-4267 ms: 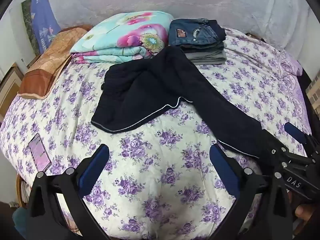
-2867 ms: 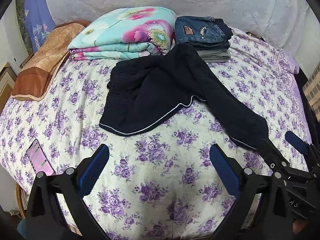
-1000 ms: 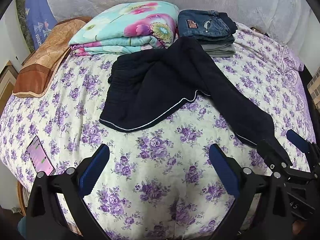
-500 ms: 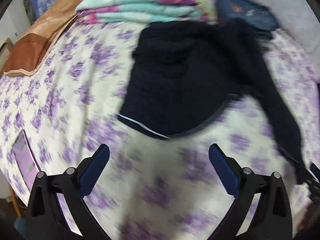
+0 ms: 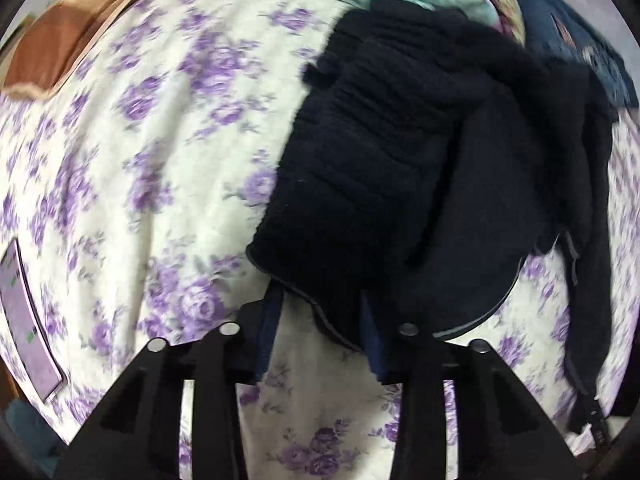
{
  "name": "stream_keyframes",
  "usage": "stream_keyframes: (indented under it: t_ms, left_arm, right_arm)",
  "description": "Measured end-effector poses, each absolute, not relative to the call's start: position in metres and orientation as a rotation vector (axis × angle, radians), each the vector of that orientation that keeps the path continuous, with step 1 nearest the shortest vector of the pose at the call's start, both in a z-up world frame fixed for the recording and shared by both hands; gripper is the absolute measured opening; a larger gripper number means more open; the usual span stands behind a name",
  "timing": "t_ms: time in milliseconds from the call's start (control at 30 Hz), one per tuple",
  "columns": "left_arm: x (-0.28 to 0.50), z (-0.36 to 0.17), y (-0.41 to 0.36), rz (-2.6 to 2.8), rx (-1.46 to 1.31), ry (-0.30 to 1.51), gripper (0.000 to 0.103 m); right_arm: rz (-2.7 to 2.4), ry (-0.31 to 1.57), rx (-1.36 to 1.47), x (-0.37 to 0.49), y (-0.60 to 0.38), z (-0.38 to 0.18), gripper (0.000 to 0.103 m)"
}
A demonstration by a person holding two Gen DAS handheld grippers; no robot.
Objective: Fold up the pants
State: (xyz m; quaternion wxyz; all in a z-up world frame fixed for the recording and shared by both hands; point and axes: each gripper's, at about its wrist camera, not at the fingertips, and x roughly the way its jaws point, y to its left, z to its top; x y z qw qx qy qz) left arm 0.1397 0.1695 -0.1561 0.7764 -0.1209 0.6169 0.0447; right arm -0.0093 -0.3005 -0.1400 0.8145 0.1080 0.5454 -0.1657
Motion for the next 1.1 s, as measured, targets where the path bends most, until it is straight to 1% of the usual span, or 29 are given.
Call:
stream_keyframes:
  t_ms: [100, 133, 167, 200, 233, 267, 333, 433, 533, 567, 633, 700, 733, 767, 800, 867, 933, 1000, 1067, 1100]
  left_arm:
    - [0.135, -0.141, 0.176, 0.097, -0.277, 1.298, 0.031]
    - [0.134, -0.137, 0.176, 0.096, -0.269, 1.292, 0.031]
    - [0.132, -0.134, 0.175, 0.096, -0.263, 1.287, 0.031]
    - [0.132, -0.127, 0.173, 0.096, -0.256, 1.286, 0.031]
    - [0.131, -0.126, 0.173, 0.096, -0.250, 1.285, 0.031]
    - [0.130, -0.123, 0.173, 0.096, -0.246, 1.286, 0.031]
    - [0.129, -0.117, 0.172, 0.088, -0.252, 1.283, 0.031]
    - [0.122, -0.105, 0.177, 0.073, -0.270, 1.265, 0.031]
    - [0.112, -0.085, 0.180, 0.057, -0.277, 1.216, 0.031]
    - [0.108, -0.076, 0.181, 0.061, -0.271, 1.196, 0.031]
    - [0.107, -0.067, 0.186, 0.055, -0.267, 1.194, 0.032]
    - [0.105, -0.062, 0.188, 0.064, -0.268, 1.189, 0.032]
    - [0.104, -0.059, 0.189, 0.077, -0.261, 1.180, 0.032]
    - [0.104, -0.057, 0.190, 0.091, -0.254, 1.180, 0.032]
    - [0.104, -0.067, 0.193, 0.092, -0.258, 1.188, 0.032]
    - [0.109, -0.083, 0.202, 0.101, -0.273, 1.204, 0.033]
    - [0.106, -0.086, 0.201, 0.110, -0.252, 1.208, 0.033]
    - [0.112, -0.090, 0.195, 0.120, -0.238, 1.203, 0.034]
    - [0.111, -0.090, 0.194, 0.127, -0.249, 1.195, 0.034]
    - [0.110, -0.090, 0.195, 0.131, -0.257, 1.188, 0.034]
  right_arm:
    - [-0.278, 1.148, 0.313, 0.006, -0.302, -0.147, 0.099]
    - [-0.245, 1.162, 0.336, 0.013, -0.301, -0.150, 0.093]
    - [-0.208, 1.160, 0.350, 0.019, -0.298, -0.152, 0.052]
    - [-0.185, 1.157, 0.336, 0.026, -0.294, -0.150, 0.039]
    - [-0.184, 1.167, 0.333, 0.030, -0.291, -0.144, 0.031]
    - [-0.155, 1.142, 0.351, 0.032, -0.292, -0.134, 0.008]
    - [-0.103, 1.085, 0.347, 0.030, -0.298, -0.109, 0.008]
    - [-0.142, 0.982, 0.259, 0.012, -0.327, -0.046, 0.008]
    - [-0.269, 0.898, 0.190, -0.012, -0.370, 0.003, 0.008]
    - [-0.341, 0.862, 0.171, -0.024, -0.390, 0.018, 0.011]
    - [-0.488, 0.832, 0.173, -0.038, -0.419, 0.028, 0.034]
    - [-0.652, 0.873, 0.179, -0.051, -0.445, 0.021, 0.074]
    - [-0.759, 0.915, 0.161, -0.056, -0.454, 0.013, 0.082]
    - [-0.885, 0.993, 0.136, -0.059, -0.464, 0.000, 0.086]
    - [-0.923, 1.019, 0.139, -0.063, -0.467, -0.009, 0.086]
    - [-0.871, 1.019, 0.190, -0.068, -0.465, -0.023, 0.087]
    - [-0.785, 1.060, 0.207, -0.057, -0.456, -0.044, 0.094]
    - [-0.710, 1.125, 0.234, -0.045, -0.450, -0.070, 0.095]
    - [-0.638, 1.166, 0.360, -0.034, -0.447, -0.099, 0.095]
    - [-0.585, 1.189, 0.467, -0.030, -0.442, -0.116, 0.095]
